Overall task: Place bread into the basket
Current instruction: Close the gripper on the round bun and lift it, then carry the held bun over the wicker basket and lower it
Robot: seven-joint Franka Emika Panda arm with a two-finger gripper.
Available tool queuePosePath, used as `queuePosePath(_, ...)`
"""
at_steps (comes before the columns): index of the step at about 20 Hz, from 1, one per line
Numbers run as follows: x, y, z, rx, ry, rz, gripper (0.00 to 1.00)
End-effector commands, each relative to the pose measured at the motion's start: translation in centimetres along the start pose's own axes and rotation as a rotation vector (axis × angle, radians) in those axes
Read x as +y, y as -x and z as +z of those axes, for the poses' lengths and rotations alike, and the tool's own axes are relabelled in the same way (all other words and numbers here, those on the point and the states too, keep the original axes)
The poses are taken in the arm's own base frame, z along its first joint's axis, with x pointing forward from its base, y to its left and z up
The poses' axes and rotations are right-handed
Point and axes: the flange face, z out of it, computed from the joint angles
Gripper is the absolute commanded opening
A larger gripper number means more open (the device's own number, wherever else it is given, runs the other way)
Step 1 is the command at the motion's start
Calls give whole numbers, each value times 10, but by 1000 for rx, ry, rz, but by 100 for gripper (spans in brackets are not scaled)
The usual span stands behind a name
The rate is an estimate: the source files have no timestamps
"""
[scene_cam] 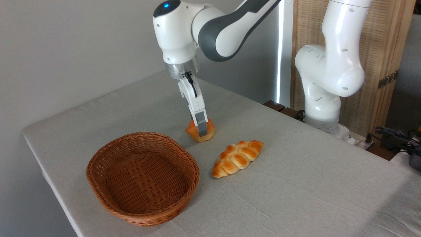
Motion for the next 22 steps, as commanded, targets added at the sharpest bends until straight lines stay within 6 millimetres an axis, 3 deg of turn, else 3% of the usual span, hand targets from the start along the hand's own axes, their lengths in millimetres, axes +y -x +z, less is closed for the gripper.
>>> queuePosePath(1,2,2,2,23,0,4,42)
queuePosePath(5,2,3,3,23,1,2,31)
queuePosePath(14,1,3,1,18,9,5,27)
queuePosePath(17,-9,-10,-34,14,25,8,27)
queuePosePath(22,-63,-9,-124,113,2,-61,29)
